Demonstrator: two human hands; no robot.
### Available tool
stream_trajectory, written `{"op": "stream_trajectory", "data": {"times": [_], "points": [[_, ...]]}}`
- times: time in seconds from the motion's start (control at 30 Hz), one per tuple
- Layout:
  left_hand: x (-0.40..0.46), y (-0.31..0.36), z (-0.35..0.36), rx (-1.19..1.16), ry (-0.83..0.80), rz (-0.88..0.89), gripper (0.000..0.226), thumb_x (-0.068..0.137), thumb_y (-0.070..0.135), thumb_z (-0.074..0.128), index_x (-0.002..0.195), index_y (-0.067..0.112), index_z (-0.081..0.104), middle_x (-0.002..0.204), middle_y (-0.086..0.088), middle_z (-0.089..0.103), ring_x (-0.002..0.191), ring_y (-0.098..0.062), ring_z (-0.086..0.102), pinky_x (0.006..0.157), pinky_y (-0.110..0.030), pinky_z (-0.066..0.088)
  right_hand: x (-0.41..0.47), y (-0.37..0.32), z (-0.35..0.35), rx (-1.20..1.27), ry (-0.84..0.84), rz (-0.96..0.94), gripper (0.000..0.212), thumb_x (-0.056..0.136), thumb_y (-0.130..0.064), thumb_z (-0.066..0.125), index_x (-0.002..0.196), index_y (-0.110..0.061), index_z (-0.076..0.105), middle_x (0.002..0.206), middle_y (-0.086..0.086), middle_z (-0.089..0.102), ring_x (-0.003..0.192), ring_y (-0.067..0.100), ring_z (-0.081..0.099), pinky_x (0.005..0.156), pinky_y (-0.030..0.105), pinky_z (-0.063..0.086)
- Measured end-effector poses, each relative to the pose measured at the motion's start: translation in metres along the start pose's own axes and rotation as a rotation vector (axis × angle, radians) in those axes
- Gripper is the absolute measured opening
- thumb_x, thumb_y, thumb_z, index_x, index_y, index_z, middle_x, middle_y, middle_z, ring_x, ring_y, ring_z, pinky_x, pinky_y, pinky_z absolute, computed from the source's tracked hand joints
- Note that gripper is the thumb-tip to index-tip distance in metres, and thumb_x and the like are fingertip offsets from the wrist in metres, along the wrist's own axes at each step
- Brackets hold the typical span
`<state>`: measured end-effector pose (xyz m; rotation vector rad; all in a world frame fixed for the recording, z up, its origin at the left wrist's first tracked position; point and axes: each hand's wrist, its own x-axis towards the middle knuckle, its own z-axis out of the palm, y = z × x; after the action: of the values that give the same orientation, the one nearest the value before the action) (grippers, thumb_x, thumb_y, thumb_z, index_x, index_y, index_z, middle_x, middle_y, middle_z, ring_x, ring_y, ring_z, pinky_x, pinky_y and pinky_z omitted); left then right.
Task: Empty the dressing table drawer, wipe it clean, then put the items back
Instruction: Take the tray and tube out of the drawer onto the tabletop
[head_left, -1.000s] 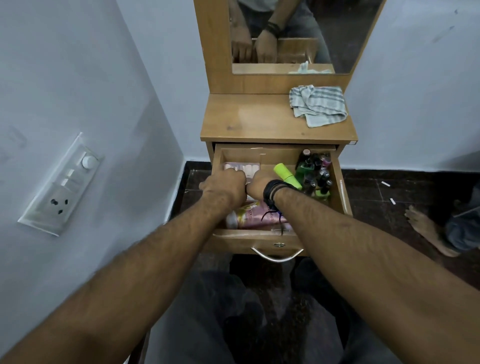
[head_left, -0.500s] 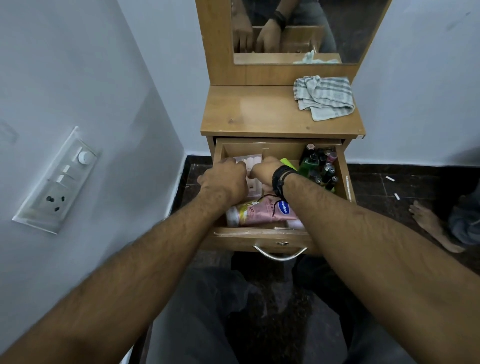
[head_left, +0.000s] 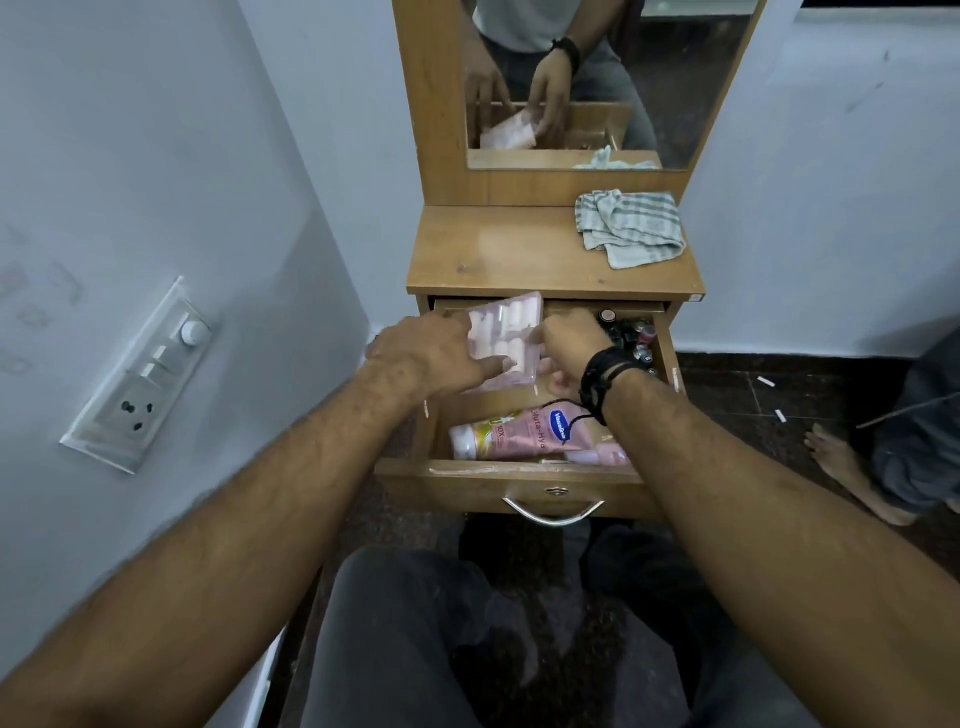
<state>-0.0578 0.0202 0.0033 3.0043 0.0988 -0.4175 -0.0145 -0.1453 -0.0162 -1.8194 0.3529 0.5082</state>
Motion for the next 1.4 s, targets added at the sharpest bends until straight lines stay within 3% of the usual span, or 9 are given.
{"op": "stream_trajectory", "data": {"times": [0.13,0.33,0.4,0.5,0.73,0.9,1.07,1.17,1.4], "points": [[0.007,-0.012,-0.025,-0.106,-0.054,0.027,0.111,0.055,0.098,0.049,0.146,0.034,0.041,0.138,-0.001,0.059,0.119,-0.028,0.059,0.098,-0.044,0.050,0.001,-0.030,-0.008,0.121,-0.013,0.008,0.027,0.081,-0.014,0.055,0.103,-0.006,0.067,0.073,0.010,0.056,0.048,0.017,0.041,0.054,0.026,0.041],[0.042,-0.024,-0.044,-0.238,0.156,-0.044,0.083,0.077,0.061,0.076,0.143,0.023,0.041,0.129,-0.009,0.061,0.103,-0.027,0.058,0.078,-0.035,0.043,0.020,-0.076,0.006,0.172,0.000,-0.045,0.013,0.089,-0.014,0.055,0.093,-0.010,0.067,0.072,0.010,0.057,0.038,0.015,0.042,0.055,0.029,0.053],[0.055,-0.032,-0.046,-0.302,0.233,-0.081,0.074,0.083,0.052,0.073,0.143,0.021,0.042,0.131,-0.011,0.059,0.113,-0.032,0.058,0.082,-0.037,0.046,0.031,-0.085,0.013,0.134,0.017,-0.130,0.013,0.092,-0.018,0.058,0.104,-0.014,0.064,0.091,0.012,0.065,0.058,0.018,0.062,0.060,0.028,0.056],[0.071,-0.045,-0.041,-0.278,0.273,-0.140,0.064,0.090,0.043,0.065,0.145,0.019,0.041,0.136,-0.012,0.053,0.122,-0.035,0.053,0.093,-0.045,0.049,0.047,-0.087,0.022,-0.453,0.159,-0.462,0.056,0.090,-0.026,0.065,0.141,-0.016,0.046,0.136,0.012,0.058,0.117,0.029,0.059,0.085,0.028,0.045],[0.095,-0.054,-0.022,-0.254,0.259,-0.116,0.051,0.094,0.043,0.059,0.138,0.018,0.050,0.132,-0.010,0.060,0.116,-0.032,0.057,0.091,-0.042,0.048,0.063,-0.069,0.027,-1.044,0.096,-0.471,0.059,0.081,-0.056,0.057,0.137,-0.041,0.048,0.127,0.008,0.061,0.116,0.033,0.056,0.095,0.046,0.051],[0.105,-0.059,-0.021,-0.334,0.314,-0.088,0.049,0.098,0.037,0.054,0.143,0.019,0.047,0.139,-0.010,0.056,0.124,-0.034,0.054,0.100,-0.047,0.046,0.075,-0.069,0.036,-1.064,0.159,-0.504,0.052,0.085,-0.062,0.052,0.133,-0.042,0.045,0.125,0.009,0.061,0.119,0.036,0.052,0.097,0.050,0.048],[0.109,-0.065,-0.017,-0.350,0.376,-0.077,0.039,0.097,0.037,0.057,0.131,0.020,0.051,0.133,-0.008,0.054,0.116,-0.032,0.056,0.089,-0.043,0.049,0.081,-0.064,0.036,-1.041,0.171,-0.564,0.058,0.074,-0.077,0.052,0.115,-0.036,0.051,0.110,0.004,0.067,0.110,0.034,0.057,0.094,0.047,0.047],[0.110,-0.071,-0.014,-0.377,0.411,-0.069,0.034,0.091,0.042,0.064,0.114,0.024,0.048,0.120,-0.003,0.056,0.101,-0.026,0.058,0.077,-0.037,0.046,0.086,-0.062,0.033,-1.043,0.183,-0.642,0.051,0.079,-0.069,0.056,0.116,-0.033,0.052,0.108,0.001,0.069,0.106,0.031,0.059,0.095,0.045,0.046],[0.110,-0.075,-0.002,-0.449,0.409,-0.057,0.050,0.090,0.048,0.069,0.126,0.018,0.050,0.129,-0.005,0.054,0.104,-0.023,0.062,0.078,-0.032,0.042,0.090,-0.057,0.034,-1.025,0.187,-0.618,0.051,0.086,-0.056,0.048,0.132,-0.034,0.052,0.113,0.010,0.067,0.110,0.038,0.058,0.097,0.047,0.048]]}}
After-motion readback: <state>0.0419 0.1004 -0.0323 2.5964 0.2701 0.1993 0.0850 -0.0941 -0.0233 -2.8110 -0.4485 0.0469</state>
